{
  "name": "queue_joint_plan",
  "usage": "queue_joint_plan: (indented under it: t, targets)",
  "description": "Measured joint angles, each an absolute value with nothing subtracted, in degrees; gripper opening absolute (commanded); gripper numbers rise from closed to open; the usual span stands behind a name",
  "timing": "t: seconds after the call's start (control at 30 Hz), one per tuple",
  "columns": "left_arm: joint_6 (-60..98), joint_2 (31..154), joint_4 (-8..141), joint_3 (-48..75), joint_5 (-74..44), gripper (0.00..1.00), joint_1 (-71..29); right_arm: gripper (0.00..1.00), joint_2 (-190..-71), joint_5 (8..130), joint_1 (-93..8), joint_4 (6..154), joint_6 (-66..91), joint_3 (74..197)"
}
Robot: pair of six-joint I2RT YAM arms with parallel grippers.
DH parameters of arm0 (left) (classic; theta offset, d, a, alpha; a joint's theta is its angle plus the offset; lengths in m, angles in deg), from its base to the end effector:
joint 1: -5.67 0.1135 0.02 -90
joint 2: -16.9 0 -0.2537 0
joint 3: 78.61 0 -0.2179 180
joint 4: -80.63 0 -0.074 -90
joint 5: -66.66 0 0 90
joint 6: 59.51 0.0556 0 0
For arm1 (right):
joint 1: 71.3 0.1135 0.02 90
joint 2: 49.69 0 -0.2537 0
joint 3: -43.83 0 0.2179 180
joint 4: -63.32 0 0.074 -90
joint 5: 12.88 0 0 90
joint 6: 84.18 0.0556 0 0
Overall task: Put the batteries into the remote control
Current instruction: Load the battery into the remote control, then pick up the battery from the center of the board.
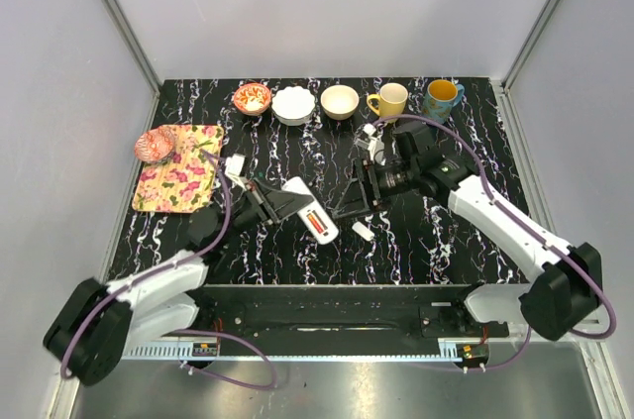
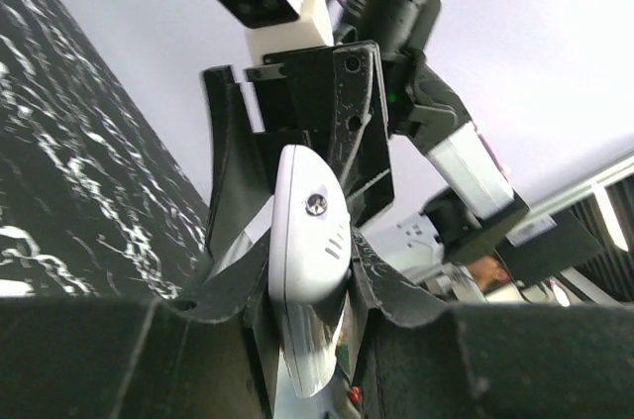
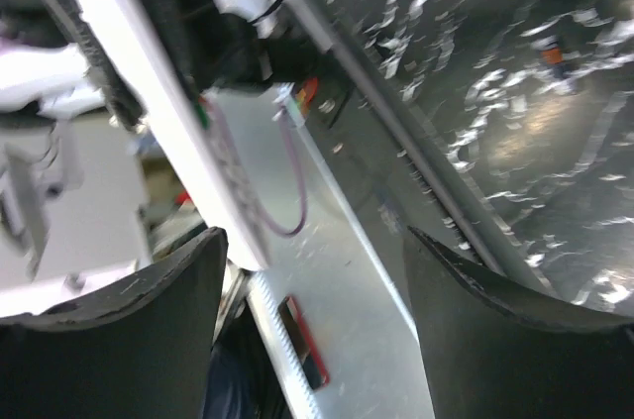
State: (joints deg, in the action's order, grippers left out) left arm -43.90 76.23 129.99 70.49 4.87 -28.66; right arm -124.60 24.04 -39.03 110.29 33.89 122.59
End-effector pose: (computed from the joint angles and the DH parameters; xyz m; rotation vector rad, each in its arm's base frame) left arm 0.1479 -0.1329 0.2719 0.0008 1.5138 -1.8874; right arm 0.1874 0.1709 0.2997 -0.6134 2.4032 1.5749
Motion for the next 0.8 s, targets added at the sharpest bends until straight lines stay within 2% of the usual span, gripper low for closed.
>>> queue_joint_plan:
  t: [0.2,0.27,0.33,0.43,0.6,0.8]
  targets:
    - [-39.35,61.5,115.83,73.94,-4.14,0.0,-26.54,0.75,-116.78,47.78,-40.71,110.0,31.69,119.99]
    - [-38.48,58.27,112.79,75.03,-7.2,0.0,-26.43,0.82,-114.18,56.61,-40.71,107.9,31.36,116.58]
    - [-38.26,56.89,110.89,76.02,-9.05,0.0,-26.28,0.99,-113.44,66.82,-40.71,104.6,31.27,111.93]
    - [-38.3,56.65,109.01,77.5,-10.96,0.0,-26.19,1.0,-114.48,76.06,-40.97,100.87,31.99,105.96]
    - [-39.11,54.27,106.85,81.61,-13.82,0.0,-25.75,0.98,-118.05,77.57,-41.37,96.73,31.97,104.41]
    - [-38.5,45.87,101.58,82.12,-15.79,0.0,-24.5,0.92,-129.35,75.87,-39.99,95.4,30.16,113.06]
